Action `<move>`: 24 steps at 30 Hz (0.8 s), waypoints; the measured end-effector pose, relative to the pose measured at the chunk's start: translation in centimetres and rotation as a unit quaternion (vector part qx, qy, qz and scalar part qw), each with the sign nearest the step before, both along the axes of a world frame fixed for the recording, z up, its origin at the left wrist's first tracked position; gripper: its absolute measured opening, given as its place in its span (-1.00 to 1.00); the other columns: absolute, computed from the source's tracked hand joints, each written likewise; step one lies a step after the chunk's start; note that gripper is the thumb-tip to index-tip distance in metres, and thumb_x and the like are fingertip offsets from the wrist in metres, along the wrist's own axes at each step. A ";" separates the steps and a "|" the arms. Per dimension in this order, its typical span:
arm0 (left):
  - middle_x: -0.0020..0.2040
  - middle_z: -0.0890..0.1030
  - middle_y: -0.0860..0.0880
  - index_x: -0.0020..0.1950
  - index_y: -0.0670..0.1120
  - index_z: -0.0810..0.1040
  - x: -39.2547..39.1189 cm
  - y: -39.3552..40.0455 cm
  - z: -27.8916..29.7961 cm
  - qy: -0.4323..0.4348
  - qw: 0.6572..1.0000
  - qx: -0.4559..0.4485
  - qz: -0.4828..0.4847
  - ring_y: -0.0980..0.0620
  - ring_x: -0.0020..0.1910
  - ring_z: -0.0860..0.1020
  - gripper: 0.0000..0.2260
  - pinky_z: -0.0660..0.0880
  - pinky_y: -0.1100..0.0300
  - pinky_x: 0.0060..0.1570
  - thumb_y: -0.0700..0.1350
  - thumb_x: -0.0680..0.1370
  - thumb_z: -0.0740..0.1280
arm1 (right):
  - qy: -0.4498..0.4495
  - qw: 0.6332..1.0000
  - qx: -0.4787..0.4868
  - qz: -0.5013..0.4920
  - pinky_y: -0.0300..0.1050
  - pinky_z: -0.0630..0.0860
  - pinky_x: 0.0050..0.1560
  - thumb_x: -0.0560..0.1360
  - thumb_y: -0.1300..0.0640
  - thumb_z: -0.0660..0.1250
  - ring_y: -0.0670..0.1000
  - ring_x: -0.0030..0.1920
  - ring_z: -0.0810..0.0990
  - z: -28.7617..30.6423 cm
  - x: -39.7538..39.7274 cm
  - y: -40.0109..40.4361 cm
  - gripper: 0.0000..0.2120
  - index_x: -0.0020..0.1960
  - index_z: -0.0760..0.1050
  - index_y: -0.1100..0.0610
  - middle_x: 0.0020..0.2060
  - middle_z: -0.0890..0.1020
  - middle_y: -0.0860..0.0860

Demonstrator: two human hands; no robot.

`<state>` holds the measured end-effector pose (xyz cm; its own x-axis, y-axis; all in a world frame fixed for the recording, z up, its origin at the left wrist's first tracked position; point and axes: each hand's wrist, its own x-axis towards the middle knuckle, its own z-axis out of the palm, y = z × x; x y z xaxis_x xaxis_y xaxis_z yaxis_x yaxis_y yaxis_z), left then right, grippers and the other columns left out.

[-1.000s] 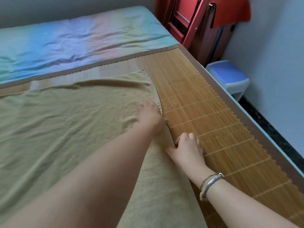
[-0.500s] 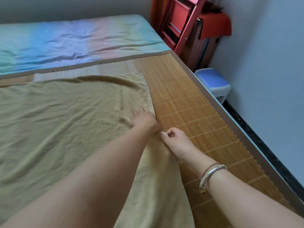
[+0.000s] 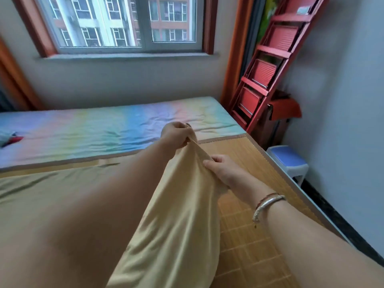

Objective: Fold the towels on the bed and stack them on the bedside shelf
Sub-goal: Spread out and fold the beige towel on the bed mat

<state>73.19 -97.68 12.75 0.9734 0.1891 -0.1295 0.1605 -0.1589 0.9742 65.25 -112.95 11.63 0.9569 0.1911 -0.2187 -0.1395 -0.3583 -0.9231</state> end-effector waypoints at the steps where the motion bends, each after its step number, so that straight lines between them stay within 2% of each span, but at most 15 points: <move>1: -0.17 0.53 -0.14 -0.24 -0.09 0.48 -1.3 1.9 1.5 -0.005 1.000 -0.013 0.005 -0.04 -0.23 0.53 -0.85 0.50 0.24 -0.30 -0.27 0.51 0.32 | -0.008 1.000 0.001 0.000 -0.12 0.46 -0.12 0.55 0.17 0.22 0.03 -0.14 0.58 1.5 -0.7 2.0 -0.81 0.00 0.60 0.18 -0.16 0.64 0.06; 4: -0.13 0.54 -0.10 -0.18 -0.07 0.49 -5.3 8.1 6.7 -0.011 0.999 -0.036 0.024 -0.04 -0.15 0.55 -0.89 0.44 0.25 -0.32 -0.22 0.53 0.31 | -0.014 0.999 0.022 0.024 -0.10 0.43 -0.16 0.55 0.27 0.17 0.05 -0.19 0.53 5.6 -2.4 8.3 -0.77 0.06 0.56 0.34 -0.19 0.58 0.13; 7: -0.19 0.56 -0.03 -0.19 -0.04 0.52 -9.0 14.1 10.9 0.004 0.997 -0.052 0.058 0.01 -0.21 0.57 -0.86 0.32 0.18 -0.20 -0.26 0.51 0.31 | -0.020 0.998 0.033 0.052 -0.15 0.44 -0.25 0.53 0.34 0.16 0.03 -0.28 0.50 8.8 -4.0 14.7 -0.77 0.02 0.57 0.35 -0.22 0.56 0.13; 11: -0.22 0.55 0.00 -0.19 -0.04 0.54 -13.7 22.2 15.3 -0.016 0.992 -0.072 0.102 0.02 -0.23 0.54 -0.86 0.32 0.12 -0.11 -0.25 0.52 0.33 | -0.017 0.991 0.055 0.118 -0.01 0.48 -0.09 0.50 0.39 0.14 0.13 -0.15 0.50 13.3 -5.9 24.1 -0.74 0.06 0.56 0.38 -0.16 0.55 0.20; 15: -0.12 0.55 -0.08 -0.05 -0.07 0.58 -17.2 29.5 17.1 -0.042 0.987 -0.074 0.133 -0.06 -0.12 0.52 -0.90 0.37 0.11 -0.05 -0.26 0.51 0.33 | -0.028 0.985 0.060 0.162 -0.06 0.40 -0.10 0.51 0.38 0.15 0.10 -0.16 0.47 15.5 -8.1 32.2 -0.74 0.09 0.55 0.41 -0.17 0.52 0.16; 18: -0.16 0.56 -0.07 -0.14 -0.09 0.57 -20.1 37.5 17.7 -0.049 0.984 -0.075 0.151 -0.07 -0.13 0.52 -0.89 0.41 0.10 -0.02 -0.26 0.53 0.31 | -0.028 0.977 0.076 0.196 -0.12 0.42 -0.18 0.52 0.38 0.15 0.06 -0.23 0.48 16.4 -11.2 39.8 -0.76 0.06 0.57 0.33 -0.18 0.52 0.14; 21: -0.18 0.58 -0.05 -0.16 -0.07 0.56 -22.1 44.8 17.0 -0.038 0.983 -0.070 0.163 -0.05 -0.12 0.55 -0.88 0.44 0.07 0.03 -0.25 0.54 0.31 | -0.021 0.973 0.087 0.212 -0.12 0.43 -0.18 0.53 0.37 0.16 0.09 -0.16 0.49 16.3 -13.6 46.1 -0.76 0.09 0.56 0.36 -0.16 0.53 0.17; 24: -0.20 0.58 -0.03 -0.14 -0.07 0.55 -23.7 53.3 15.5 -0.021 0.985 -0.066 0.159 0.00 -0.18 0.56 -0.88 0.46 0.04 0.08 -0.25 0.55 0.31 | 0.006 0.971 0.103 0.217 -0.12 0.45 -0.22 0.52 0.34 0.17 0.06 -0.22 0.51 14.9 -15.9 54.0 -0.79 -0.04 0.59 0.25 -0.21 0.53 0.15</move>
